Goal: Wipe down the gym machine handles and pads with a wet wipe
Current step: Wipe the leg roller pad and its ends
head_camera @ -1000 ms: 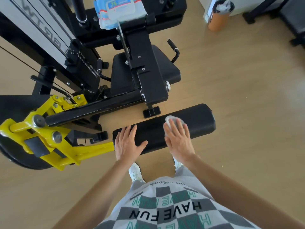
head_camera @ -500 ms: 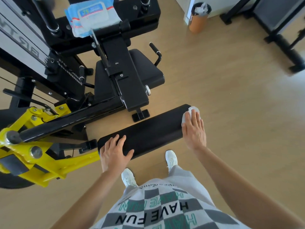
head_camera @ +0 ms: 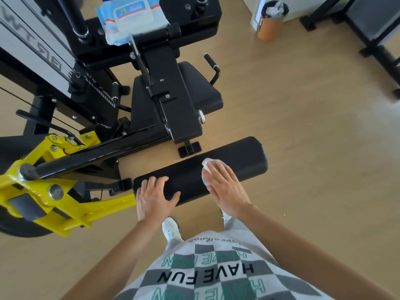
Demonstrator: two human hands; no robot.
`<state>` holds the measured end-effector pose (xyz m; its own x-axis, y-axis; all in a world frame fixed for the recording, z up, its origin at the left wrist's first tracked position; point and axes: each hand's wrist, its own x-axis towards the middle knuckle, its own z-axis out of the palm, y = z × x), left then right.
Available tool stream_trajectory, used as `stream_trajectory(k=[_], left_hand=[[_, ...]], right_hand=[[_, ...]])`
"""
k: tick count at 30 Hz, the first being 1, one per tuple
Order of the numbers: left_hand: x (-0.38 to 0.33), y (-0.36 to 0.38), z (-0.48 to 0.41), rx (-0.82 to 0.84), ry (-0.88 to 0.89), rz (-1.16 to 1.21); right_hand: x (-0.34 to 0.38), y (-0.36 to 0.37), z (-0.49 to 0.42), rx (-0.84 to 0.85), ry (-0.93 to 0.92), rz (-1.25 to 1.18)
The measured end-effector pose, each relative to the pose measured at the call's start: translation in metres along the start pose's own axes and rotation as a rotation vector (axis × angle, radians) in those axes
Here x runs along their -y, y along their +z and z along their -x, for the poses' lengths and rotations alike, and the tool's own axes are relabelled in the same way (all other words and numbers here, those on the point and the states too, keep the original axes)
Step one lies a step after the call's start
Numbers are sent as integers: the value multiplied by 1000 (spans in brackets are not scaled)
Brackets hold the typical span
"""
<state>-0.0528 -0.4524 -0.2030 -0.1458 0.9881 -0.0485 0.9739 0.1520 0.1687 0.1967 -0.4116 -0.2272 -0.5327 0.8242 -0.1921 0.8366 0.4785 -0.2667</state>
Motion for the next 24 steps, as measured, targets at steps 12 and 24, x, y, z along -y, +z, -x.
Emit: stream_trajectory(k=[12, 24], left_hand=[[16, 0, -13, 112, -77, -27], [12, 4, 0, 158, -78, -78]], right_hand=[[-104, -35, -14, -69, 485, -57], [-4, -6, -12, 35, 124, -4]])
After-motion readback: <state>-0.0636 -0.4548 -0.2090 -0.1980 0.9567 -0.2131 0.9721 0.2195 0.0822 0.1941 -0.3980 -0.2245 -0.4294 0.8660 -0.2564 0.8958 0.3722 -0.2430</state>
